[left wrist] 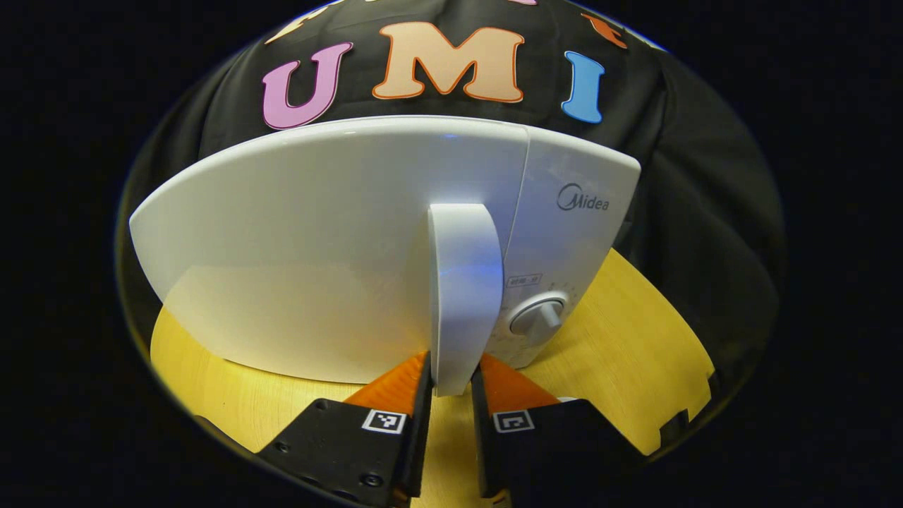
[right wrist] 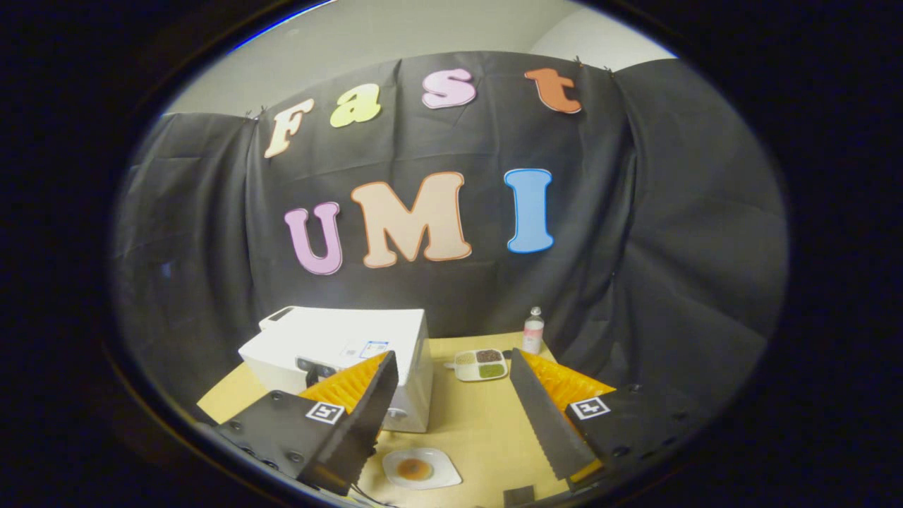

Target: Open the microwave oven with the left hand, put the food in, and close the microwave oven.

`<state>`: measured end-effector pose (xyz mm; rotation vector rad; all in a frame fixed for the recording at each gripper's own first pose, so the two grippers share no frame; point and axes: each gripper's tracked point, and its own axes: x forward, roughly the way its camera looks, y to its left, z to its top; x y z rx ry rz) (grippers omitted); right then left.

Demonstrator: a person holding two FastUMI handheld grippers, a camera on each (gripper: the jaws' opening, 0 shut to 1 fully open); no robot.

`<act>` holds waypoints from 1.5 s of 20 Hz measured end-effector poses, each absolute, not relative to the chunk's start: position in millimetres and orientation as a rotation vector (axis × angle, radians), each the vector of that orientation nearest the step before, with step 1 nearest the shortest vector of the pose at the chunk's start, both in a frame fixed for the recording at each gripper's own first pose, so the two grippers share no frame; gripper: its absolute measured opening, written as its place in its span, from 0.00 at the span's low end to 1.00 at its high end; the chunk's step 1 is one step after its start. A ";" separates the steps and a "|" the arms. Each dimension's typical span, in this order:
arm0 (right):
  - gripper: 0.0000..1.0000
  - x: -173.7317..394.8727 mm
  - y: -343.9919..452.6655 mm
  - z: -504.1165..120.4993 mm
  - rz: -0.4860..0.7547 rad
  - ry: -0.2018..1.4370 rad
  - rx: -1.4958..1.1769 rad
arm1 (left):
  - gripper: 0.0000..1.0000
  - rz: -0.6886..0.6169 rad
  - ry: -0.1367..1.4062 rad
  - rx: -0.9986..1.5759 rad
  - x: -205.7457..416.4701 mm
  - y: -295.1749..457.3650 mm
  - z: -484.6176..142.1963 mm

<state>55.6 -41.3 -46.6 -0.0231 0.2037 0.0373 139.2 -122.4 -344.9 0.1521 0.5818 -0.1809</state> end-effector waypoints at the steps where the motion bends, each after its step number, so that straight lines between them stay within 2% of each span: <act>1: 0.93 55.8 -38.6 -49.3 0.044 0.212 -0.024 | 0.30 -0.182 0.583 0.159 139.4 -122.4 -345.1; 12: 0.93 46.7 -29.4 -70.6 0.062 0.261 0.010 | 0.12 -0.194 0.573 0.178 136.8 -122.6 -346.1; 13: 0.99 45.3 -29.7 -72.9 0.060 0.267 0.016 | 0.11 -0.199 0.564 0.180 137.5 -123.2 -345.3; 20: 1.00 37.0 -23.5 -83.3 0.064 0.289 0.024 | 0.05 -0.195 0.556 0.165 137.6 -123.5 -345.0; 30: 0.99 41.0 -20.9 -94.8 0.071 0.308 0.020 | 0.02 -0.195 0.603 0.156 135.9 -123.5 -345.7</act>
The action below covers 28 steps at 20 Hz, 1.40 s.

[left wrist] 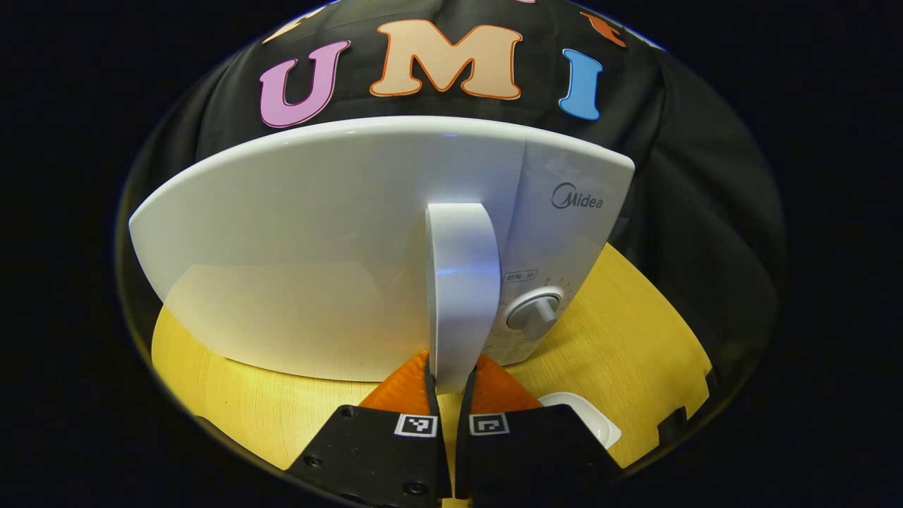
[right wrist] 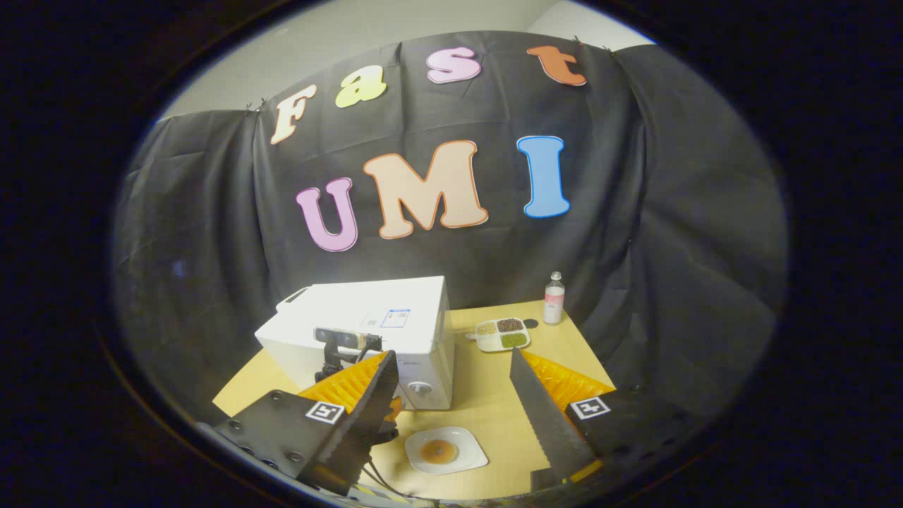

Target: Open the microwave oven with the left hand, put the food in, and close the microwave oven.

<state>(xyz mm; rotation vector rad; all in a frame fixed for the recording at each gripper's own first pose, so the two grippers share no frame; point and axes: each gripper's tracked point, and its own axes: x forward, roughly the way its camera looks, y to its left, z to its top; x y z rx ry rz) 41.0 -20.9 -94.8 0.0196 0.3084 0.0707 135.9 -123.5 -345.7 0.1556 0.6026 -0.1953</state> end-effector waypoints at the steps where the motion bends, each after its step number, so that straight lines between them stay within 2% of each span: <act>1: 0.99 42.9 -21.1 -95.9 0.072 0.313 0.017 | 0.01 -0.198 0.605 0.162 136.8 -123.7 -345.4; 7: 0.99 57.0 -26.7 -104.6 0.073 0.333 -0.002 | 0.02 -0.180 0.626 0.137 133.8 -122.4 -346.1; 14: 1.00 61.9 -33.8 -127.4 0.083 0.384 -0.022 | 0.01 -0.172 0.640 0.128 56.6 -99.9 -346.5; 15: 0.94 63.0 -31.6 -128.4 0.095 0.384 -0.024 | 0.01 -0.169 0.637 0.132 51.8 -98.1 -346.4; 18: 0.94 60.8 -18.4 -130.5 0.137 0.386 -0.028 | 0.01 -0.149 0.646 0.122 36.4 -90.0 -345.8; 22: 0.94 52.6 2.1 -138.8 0.197 0.396 -0.036 | 0.06 -0.108 0.654 0.140 12.0 -74.2 -344.9; 23: 0.94 49.4 6.0 -141.1 0.208 0.404 -0.038 | 0.11 -0.086 0.655 0.141 5.8 -69.7 -344.5; 25: 0.94 42.2 13.5 -147.0 0.232 0.417 -0.036 | 0.14 -0.046 0.652 0.136 -8.5 -58.5 -343.8; 26: 1.00 40.1 16.4 -149.0 0.241 0.420 -0.034 | 0.15 -0.022 0.656 0.119 -14.9 -52.9 -344.6; 27: 0.94 37.3 19.0 -151.9 0.250 0.425 -0.032 | 0.18 0.006 0.667 0.088 -22.0 -46.2 -344.7; 28: 0.94 35.0 21.5 -153.9 0.258 0.431 -0.032 | 0.19 0.033 0.671 0.047 -29.3 -40.8 -344.8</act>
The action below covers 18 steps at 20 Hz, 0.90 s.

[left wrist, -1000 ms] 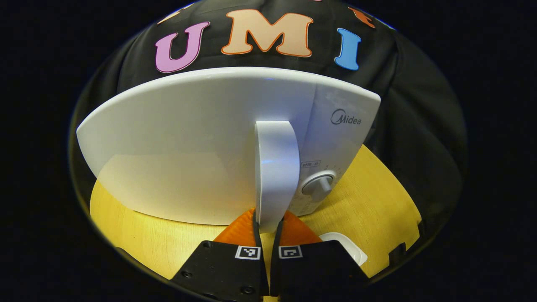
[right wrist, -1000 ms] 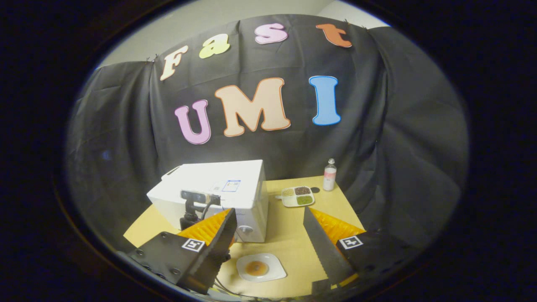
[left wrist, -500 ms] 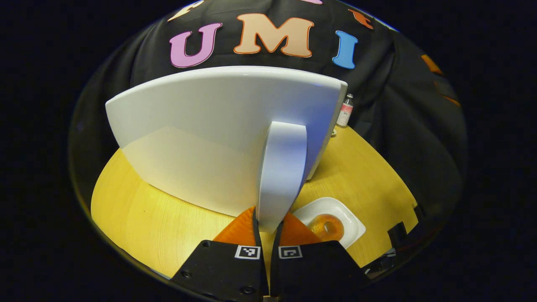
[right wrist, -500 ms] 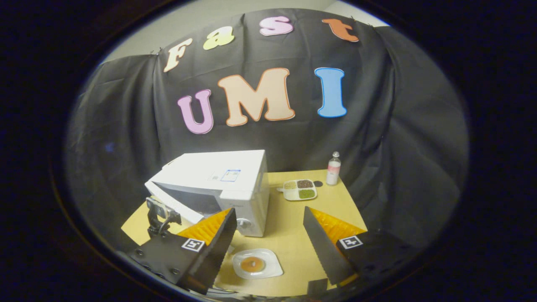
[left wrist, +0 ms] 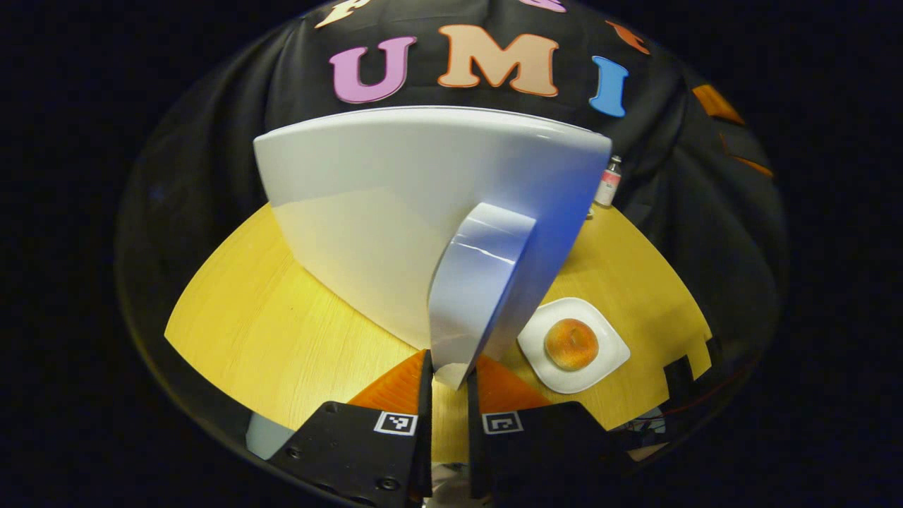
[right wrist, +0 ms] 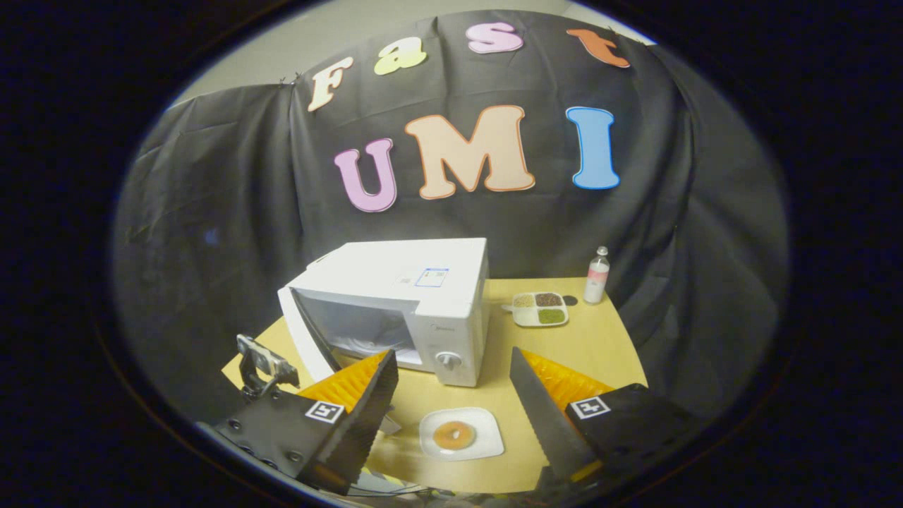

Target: Open the microwave oven with the left hand, put the food in, and close the microwave oven.

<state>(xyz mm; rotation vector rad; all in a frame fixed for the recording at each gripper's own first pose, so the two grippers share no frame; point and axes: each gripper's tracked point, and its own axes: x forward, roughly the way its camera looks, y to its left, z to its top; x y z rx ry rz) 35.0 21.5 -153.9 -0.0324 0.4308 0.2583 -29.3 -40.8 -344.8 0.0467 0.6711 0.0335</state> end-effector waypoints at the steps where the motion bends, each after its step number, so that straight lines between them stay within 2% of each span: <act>1: 1.00 33.0 22.3 -157.0 0.265 0.438 -0.035 | 0.20 0.058 0.672 0.009 -33.6 -35.7 -345.0; 3: 1.00 30.6 25.0 -162.1 0.277 0.449 -0.042 | 0.22 0.104 0.670 -0.027 -52.0 -20.4 -342.4; 4: 0.94 29.2 25.4 -166.2 0.283 0.456 -0.046 | 0.24 0.131 0.672 -0.027 -60.5 -11.3 -341.2; 5: 0.94 28.6 26.1 -169.0 0.291 0.463 -0.050 | 0.26 0.157 0.666 -0.025 -67.5 -2.3 -338.2; 6: 1.00 27.5 28.2 -172.0 0.301 0.471 -0.053 | 0.28 0.180 0.660 -0.027 -75.0 6.3 -335.1; 7: 1.00 26.8 31.3 -174.2 0.310 0.475 -0.057 | 0.33 0.206 0.656 -0.031 -83.0 15.2 -331.4; 8: 0.94 24.9 34.7 -176.2 0.321 0.478 -0.061 | 0.37 0.237 0.652 -0.034 -91.4 25.8 -329.6; 11: 0.94 24.4 44.5 -184.7 0.351 0.490 -0.088 | 0.72 0.329 0.646 -0.057 -114.9 56.1 -323.2; 18: 0.94 19.2 64.1 -225.4 0.421 0.586 -0.133 | 0.77 0.510 0.597 -0.125 -153.7 122.5 -301.6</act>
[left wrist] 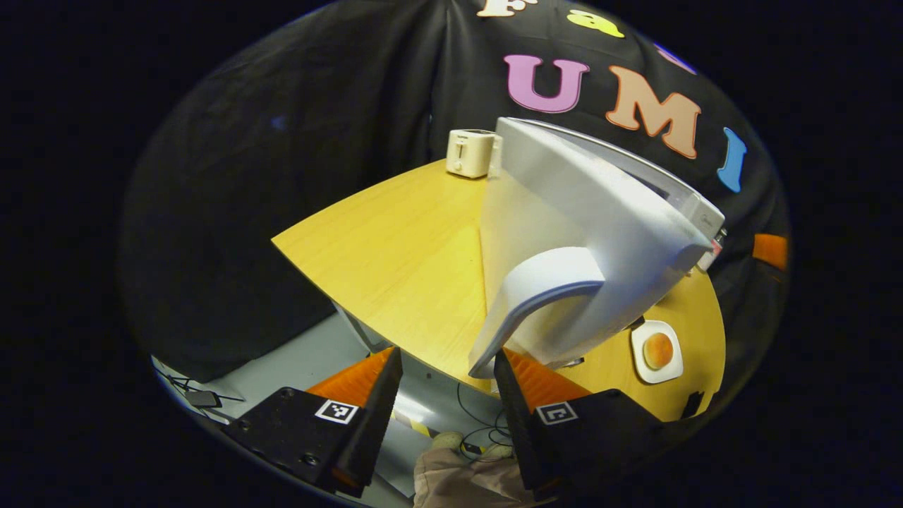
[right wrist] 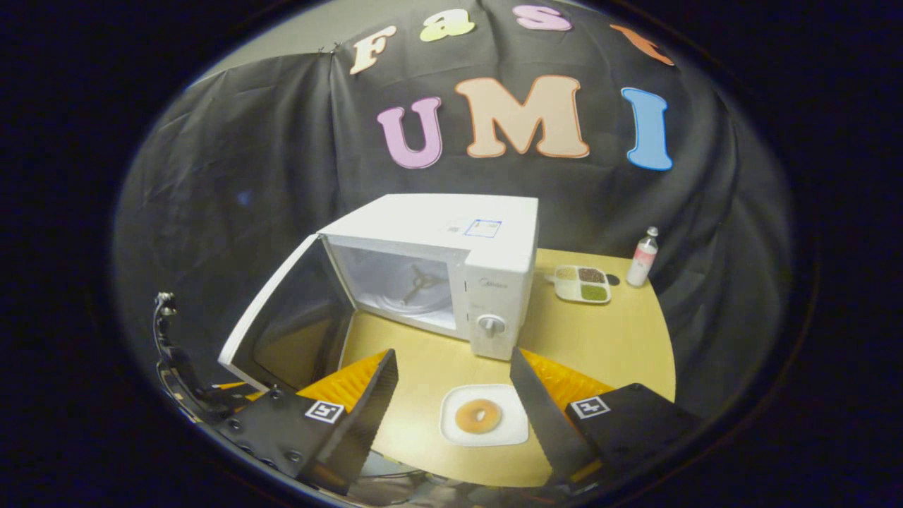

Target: Open the microwave oven with the left hand, put the food in, and close the microwave oven.

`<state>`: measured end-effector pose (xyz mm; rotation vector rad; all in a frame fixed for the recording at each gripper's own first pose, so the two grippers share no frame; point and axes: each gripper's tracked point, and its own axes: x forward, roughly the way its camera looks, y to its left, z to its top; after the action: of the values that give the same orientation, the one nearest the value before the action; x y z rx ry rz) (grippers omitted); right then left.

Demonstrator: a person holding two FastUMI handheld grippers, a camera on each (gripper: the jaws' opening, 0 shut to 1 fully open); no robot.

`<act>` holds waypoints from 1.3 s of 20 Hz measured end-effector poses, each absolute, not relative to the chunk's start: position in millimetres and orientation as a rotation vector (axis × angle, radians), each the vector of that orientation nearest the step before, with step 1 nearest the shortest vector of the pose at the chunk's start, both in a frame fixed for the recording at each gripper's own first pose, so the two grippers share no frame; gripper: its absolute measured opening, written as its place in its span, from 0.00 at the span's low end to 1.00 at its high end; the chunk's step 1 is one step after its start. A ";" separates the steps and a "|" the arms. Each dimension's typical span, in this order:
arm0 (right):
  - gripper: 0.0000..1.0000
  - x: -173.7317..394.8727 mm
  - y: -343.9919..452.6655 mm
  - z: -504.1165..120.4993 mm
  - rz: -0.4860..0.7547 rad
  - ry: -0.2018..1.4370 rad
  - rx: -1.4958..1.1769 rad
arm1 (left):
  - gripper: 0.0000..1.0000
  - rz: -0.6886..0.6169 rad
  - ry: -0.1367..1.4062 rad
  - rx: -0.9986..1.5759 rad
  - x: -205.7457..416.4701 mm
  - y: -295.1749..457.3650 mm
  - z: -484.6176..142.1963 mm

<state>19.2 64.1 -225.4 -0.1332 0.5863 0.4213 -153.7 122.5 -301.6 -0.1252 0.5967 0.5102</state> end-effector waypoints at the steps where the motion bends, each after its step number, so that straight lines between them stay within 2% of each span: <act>1: 0.94 17.7 67.6 -232.4 0.429 0.609 -0.134 | 0.82 0.530 0.592 -0.135 -158.7 130.8 -299.5; 2: 0.94 14.7 70.3 -239.3 0.437 0.629 -0.133 | 0.76 0.552 0.584 -0.142 -165.0 140.6 -295.8; 11: 0.94 -5.0 63.9 -296.7 0.436 0.771 -0.161 | 0.76 0.822 0.453 -0.165 -203.9 237.8 -251.0; 12: 1.00 -5.9 58.9 -304.7 0.425 0.792 -0.162 | 0.76 0.844 0.432 -0.172 -207.3 242.8 -244.4; 13: 0.94 -5.9 53.8 -312.1 0.413 0.813 -0.163 | 0.77 0.863 0.408 -0.177 -210.4 245.9 -236.0; 20: 0.92 11.1 32.5 -362.2 0.346 0.930 -0.143 | 0.76 0.913 0.229 -0.162 -209.8 241.9 -163.8; 21: 0.92 13.1 30.0 -369.7 0.335 0.952 -0.143 | 0.80 0.915 0.195 -0.146 -205.9 240.1 -147.8; 22: 0.92 15.3 27.3 -378.2 0.326 0.977 -0.139 | 0.76 0.917 0.167 -0.130 -202.6 236.6 -136.2; 24: 0.92 18.7 26.6 -393.9 0.319 1.023 -0.132 | 0.76 0.932 0.114 -0.098 -199.2 230.2 -111.9; 25: 0.99 21.5 24.8 -402.1 0.316 1.038 -0.140 | 0.81 0.930 0.084 -0.082 -197.0 227.0 -99.9; 26: 0.99 24.7 23.4 -408.1 0.315 1.050 -0.149 | 0.82 0.939 0.065 -0.063 -195.8 224.2 -89.2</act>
<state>24.7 23.4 -408.1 -0.1493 1.0505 0.3146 -195.8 224.2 -89.2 -0.0633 0.0646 0.9388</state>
